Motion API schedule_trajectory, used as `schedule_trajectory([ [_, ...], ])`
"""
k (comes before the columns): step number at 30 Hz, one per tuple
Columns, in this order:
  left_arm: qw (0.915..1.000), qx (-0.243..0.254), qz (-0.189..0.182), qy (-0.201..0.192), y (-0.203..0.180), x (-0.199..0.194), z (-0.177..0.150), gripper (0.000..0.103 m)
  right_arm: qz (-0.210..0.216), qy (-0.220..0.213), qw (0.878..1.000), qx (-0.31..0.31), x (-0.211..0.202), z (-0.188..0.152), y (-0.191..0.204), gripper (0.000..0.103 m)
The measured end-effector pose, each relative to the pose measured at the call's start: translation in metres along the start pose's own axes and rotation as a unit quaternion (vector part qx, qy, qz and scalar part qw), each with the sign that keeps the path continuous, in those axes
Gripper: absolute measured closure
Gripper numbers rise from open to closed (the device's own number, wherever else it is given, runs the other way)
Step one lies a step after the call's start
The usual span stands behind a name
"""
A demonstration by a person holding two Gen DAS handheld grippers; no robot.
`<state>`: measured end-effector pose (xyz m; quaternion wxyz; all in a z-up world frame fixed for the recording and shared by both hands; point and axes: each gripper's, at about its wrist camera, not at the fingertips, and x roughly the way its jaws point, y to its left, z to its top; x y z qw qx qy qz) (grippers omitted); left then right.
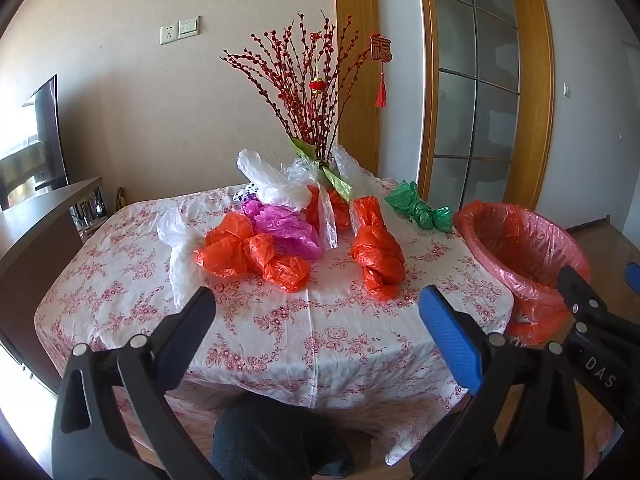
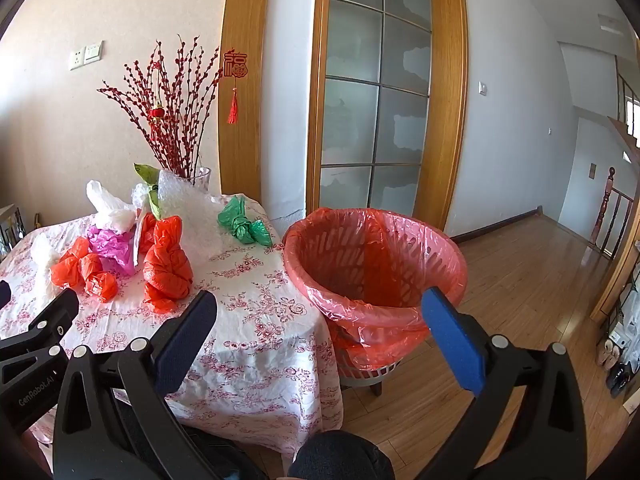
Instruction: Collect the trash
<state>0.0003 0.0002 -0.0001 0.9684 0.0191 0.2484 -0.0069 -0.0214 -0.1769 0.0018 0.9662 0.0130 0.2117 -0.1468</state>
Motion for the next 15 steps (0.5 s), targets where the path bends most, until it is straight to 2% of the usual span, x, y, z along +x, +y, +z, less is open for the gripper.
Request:
schedule_trajectory([
  [15,1.0,-0.001,0.0,0.0,0.0002,-0.0001,0.0,0.004,0.0,0.0,1.0,0.0,0.0005,-0.0002,-0.0001,0.002],
])
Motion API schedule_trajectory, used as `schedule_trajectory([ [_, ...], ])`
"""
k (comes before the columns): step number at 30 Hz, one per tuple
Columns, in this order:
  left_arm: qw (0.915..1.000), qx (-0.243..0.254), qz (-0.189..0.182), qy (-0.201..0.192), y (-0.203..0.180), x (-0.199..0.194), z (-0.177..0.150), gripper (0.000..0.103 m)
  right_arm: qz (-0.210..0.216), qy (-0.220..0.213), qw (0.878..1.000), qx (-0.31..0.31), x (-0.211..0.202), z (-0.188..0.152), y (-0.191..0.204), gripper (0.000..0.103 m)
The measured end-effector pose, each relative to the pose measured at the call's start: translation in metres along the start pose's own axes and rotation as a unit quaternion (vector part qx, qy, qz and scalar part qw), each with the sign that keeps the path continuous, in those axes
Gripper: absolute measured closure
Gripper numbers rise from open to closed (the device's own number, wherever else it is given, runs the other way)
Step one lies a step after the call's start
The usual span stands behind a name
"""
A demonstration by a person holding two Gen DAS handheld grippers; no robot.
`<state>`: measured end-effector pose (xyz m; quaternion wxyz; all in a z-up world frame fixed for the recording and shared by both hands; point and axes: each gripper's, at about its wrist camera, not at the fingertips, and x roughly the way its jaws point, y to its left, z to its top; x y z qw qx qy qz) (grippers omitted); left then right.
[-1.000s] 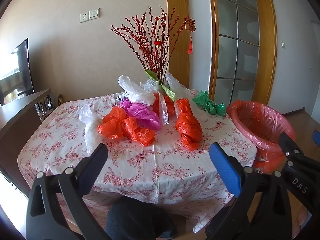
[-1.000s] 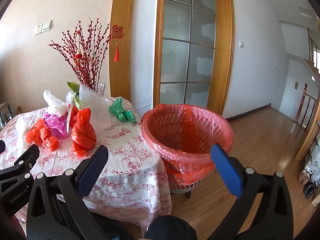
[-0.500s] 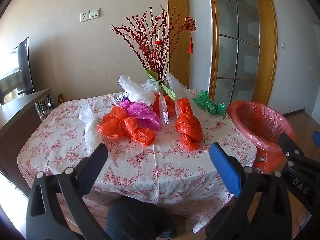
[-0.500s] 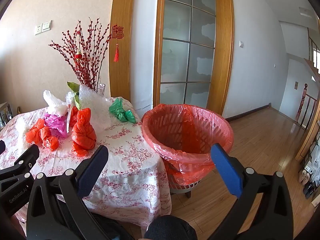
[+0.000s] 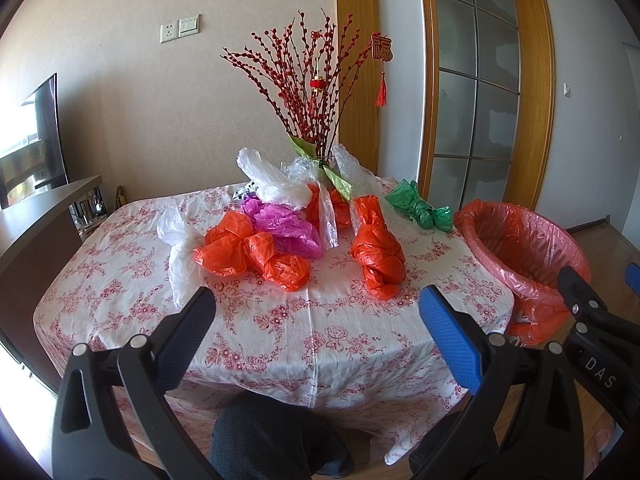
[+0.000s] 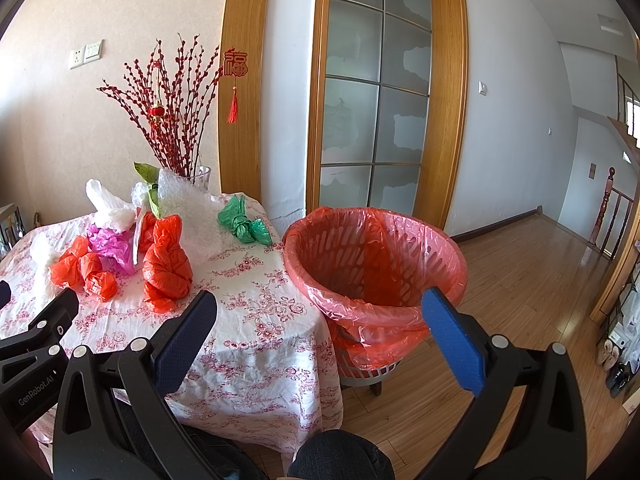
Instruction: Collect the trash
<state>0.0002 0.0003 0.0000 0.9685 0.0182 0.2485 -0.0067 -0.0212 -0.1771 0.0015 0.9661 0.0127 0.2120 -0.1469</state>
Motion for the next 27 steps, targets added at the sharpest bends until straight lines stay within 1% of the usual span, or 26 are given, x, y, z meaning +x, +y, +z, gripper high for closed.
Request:
schedule_trajectory([
  [18,1.0,0.002,-0.002,0.0,-0.0019,-0.005,-0.0012,0.004,0.0,0.0,1.0,-0.001,0.001,0.001,-0.0005,0.002],
  [27,1.0,0.0,-0.001,0.001,-0.0002,-0.0009,0.0,0.004,0.0,0.001,1.0,-0.001,0.0013,0.0011,-0.0006,0.002],
])
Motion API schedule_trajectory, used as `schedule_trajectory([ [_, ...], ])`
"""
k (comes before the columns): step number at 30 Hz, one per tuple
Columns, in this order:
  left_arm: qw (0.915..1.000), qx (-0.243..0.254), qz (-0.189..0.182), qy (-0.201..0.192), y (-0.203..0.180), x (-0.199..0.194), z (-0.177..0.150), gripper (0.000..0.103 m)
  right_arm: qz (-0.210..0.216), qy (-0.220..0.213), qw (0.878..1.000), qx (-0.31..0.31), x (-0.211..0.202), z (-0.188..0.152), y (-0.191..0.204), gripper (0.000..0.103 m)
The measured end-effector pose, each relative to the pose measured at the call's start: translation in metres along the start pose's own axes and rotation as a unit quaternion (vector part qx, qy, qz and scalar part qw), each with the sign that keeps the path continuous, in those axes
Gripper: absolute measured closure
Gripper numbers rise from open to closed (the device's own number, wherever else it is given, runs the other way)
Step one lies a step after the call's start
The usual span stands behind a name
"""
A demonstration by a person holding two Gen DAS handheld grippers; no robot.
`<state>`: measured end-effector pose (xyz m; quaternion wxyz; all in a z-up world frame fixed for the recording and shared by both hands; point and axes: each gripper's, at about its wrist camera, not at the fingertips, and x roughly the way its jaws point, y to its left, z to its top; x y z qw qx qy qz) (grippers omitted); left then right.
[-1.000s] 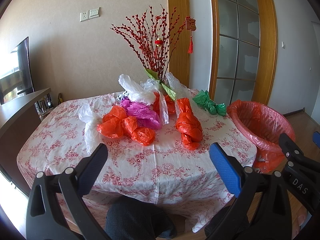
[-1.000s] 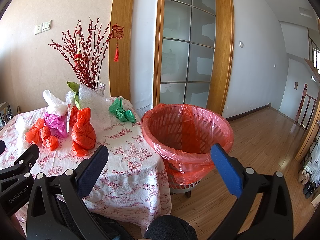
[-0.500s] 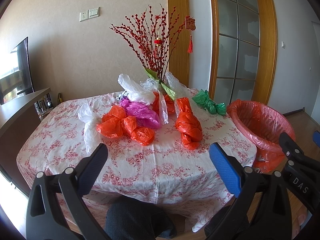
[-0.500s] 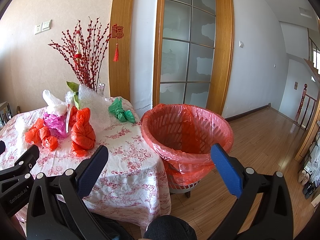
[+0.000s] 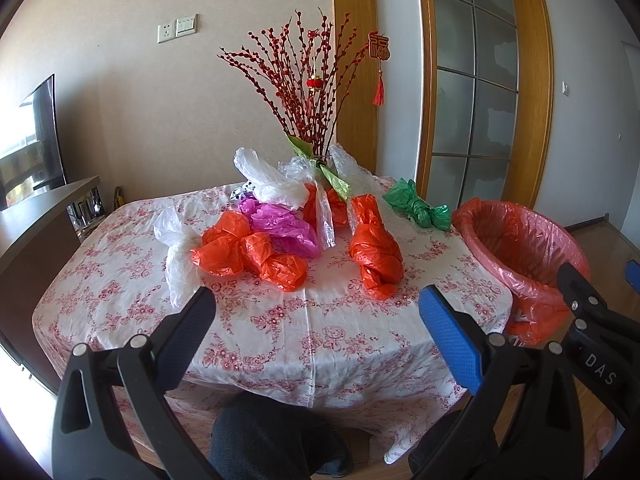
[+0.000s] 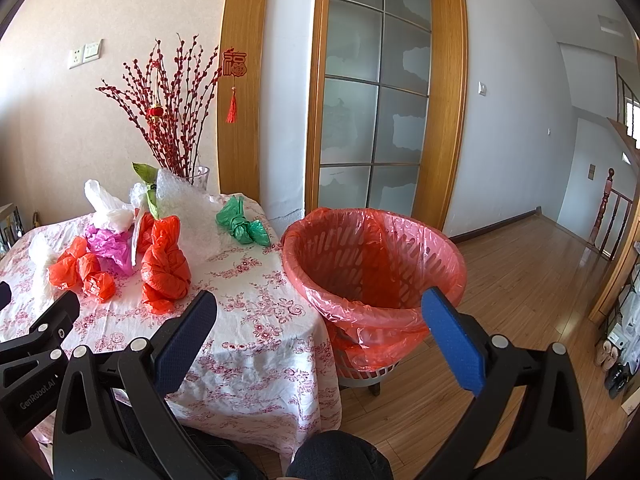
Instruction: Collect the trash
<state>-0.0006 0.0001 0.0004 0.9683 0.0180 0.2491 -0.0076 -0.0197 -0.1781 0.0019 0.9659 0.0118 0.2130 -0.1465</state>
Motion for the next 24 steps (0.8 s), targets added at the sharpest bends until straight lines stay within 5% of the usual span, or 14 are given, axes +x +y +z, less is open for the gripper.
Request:
schedule_trajectory([
  [24,1.0,0.0,0.0,0.001,0.0,-0.001,0.0,0.004,-0.001,0.0,1.0,0.001,0.001,-0.001,-0.001,0.002],
])
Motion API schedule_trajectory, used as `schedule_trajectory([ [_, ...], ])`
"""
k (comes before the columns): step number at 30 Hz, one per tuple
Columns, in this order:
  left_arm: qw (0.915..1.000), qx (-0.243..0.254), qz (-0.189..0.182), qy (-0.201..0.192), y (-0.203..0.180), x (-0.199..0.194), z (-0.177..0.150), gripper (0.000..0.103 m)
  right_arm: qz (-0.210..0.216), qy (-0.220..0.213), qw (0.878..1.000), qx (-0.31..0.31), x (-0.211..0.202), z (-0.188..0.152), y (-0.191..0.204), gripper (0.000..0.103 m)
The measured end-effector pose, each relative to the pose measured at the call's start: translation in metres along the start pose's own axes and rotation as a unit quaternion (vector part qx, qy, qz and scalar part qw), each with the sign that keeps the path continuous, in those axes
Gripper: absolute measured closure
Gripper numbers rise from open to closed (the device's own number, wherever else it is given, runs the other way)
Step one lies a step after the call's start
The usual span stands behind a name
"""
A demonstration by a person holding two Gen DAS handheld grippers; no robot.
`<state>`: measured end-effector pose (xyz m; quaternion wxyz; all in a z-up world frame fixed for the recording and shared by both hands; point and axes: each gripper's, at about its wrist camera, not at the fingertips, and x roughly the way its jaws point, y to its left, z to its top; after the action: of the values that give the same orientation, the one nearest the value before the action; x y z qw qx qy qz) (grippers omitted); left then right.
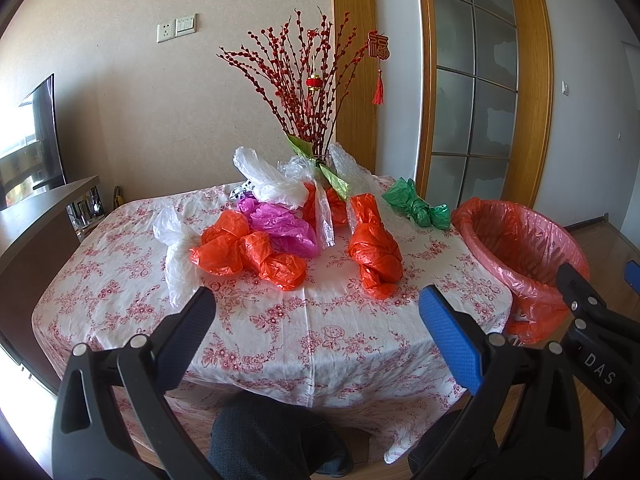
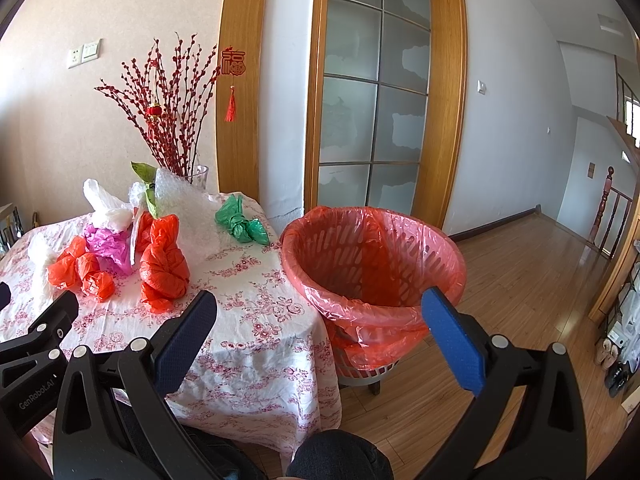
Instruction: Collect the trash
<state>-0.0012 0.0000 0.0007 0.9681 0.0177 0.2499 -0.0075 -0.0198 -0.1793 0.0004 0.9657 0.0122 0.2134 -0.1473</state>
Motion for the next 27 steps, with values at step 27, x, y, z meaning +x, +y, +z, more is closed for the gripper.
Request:
schedule_trajectory([
  [27,0.9966,-0.056,0.059,0.014,0.055,0.03,0.002,0.004,0.102,0.049,0.993,-0.015,0.048,0.01,0.031,0.003],
])
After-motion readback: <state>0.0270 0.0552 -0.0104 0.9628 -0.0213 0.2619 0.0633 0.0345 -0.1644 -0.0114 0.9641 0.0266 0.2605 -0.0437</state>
